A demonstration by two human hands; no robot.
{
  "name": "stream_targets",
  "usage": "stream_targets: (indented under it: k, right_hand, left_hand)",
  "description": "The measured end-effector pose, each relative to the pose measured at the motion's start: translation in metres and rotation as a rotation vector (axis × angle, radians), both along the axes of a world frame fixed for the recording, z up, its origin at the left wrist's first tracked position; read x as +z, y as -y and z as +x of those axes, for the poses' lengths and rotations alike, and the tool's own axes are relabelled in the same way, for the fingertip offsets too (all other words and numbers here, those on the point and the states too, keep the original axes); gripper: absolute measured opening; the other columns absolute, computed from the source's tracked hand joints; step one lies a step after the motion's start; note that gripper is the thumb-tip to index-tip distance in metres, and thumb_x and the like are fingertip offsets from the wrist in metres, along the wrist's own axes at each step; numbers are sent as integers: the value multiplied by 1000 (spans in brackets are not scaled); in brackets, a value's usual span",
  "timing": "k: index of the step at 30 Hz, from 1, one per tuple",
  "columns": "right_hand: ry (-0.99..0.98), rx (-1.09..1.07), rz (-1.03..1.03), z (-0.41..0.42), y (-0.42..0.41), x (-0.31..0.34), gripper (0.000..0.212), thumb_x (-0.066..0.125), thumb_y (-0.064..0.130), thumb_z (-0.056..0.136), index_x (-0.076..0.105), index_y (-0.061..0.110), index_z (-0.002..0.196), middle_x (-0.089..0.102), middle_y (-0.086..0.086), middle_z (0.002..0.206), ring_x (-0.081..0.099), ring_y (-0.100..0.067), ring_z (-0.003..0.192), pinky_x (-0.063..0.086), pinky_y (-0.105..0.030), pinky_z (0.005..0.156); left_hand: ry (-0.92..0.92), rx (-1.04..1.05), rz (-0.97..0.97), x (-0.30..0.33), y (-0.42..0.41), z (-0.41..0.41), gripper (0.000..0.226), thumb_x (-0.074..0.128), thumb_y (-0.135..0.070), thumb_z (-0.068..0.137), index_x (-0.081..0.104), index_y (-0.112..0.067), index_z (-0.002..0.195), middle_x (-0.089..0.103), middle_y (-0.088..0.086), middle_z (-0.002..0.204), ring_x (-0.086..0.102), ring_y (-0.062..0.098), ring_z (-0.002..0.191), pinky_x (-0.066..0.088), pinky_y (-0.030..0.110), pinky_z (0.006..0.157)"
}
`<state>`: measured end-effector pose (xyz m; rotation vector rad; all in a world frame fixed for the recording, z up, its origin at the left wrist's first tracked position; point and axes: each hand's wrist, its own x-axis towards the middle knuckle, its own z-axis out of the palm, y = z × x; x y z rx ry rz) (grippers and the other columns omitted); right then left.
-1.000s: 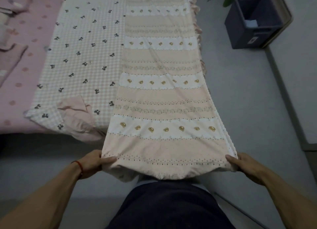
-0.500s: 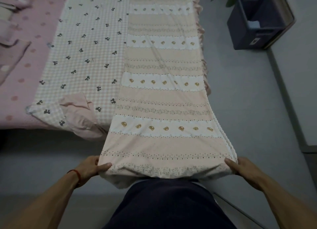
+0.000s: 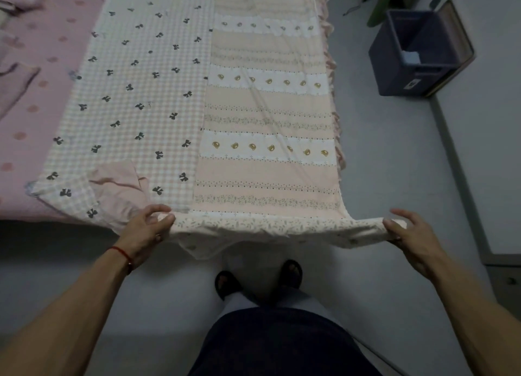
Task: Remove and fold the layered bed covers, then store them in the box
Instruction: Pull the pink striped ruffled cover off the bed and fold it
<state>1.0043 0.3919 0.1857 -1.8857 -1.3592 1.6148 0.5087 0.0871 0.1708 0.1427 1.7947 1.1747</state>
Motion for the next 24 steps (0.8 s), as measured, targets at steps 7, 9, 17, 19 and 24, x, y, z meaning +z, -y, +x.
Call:
stream_targets:
  k: [7, 9, 17, 19, 24]
  right_hand:
    - [2, 36, 59, -35, -48, -4, 99, 91, 74, 24, 72, 22, 106, 70, -15, 110, 68, -27, 95, 57, -35, 79]
    - [22, 33, 73, -51, -64, -8, 86, 91, 71, 34, 72, 22, 102, 70, -15, 105, 67, -24, 90, 55, -35, 78]
    - [77, 103, 68, -124, -183, -78, 19, 80, 13, 85, 71, 18, 101, 70, -17, 108, 67, -29, 96, 59, -32, 74]
    - [83, 121, 76, -145, -220, -113, 22, 79, 13, 86, 71, 13, 107, 69, -15, 108, 67, -26, 95, 59, -28, 73]
    - [63, 65, 15, -194, -280, -217, 40, 77, 22, 89, 62, 14, 126, 65, -11, 122, 67, -15, 88, 61, -24, 69]
  left_hand:
    - [84, 18, 53, -10, -48, -39, 31, 66, 9, 87, 72, -13, 109, 56, 16, 113, 60, 22, 81, 56, 27, 66]
    - [54, 33, 25, -13, -66, -49, 29, 67, 5, 88, 71, -13, 110, 55, 14, 104, 57, 17, 70, 54, 25, 61]
    - [-105, 163, -135, -64, -178, -100, 20, 74, 1, 85, 71, -9, 103, 63, 23, 111, 64, 25, 85, 57, 28, 62]
    - [-158, 212, -164, -93, -212, -120, 20, 76, 0, 84, 72, -11, 101, 64, 23, 114, 65, 30, 93, 58, 37, 76]
    - [-225, 322, -263, -193, -284, -155, 34, 76, -7, 85, 68, -15, 116, 65, 14, 108, 63, 26, 93, 56, 37, 79]
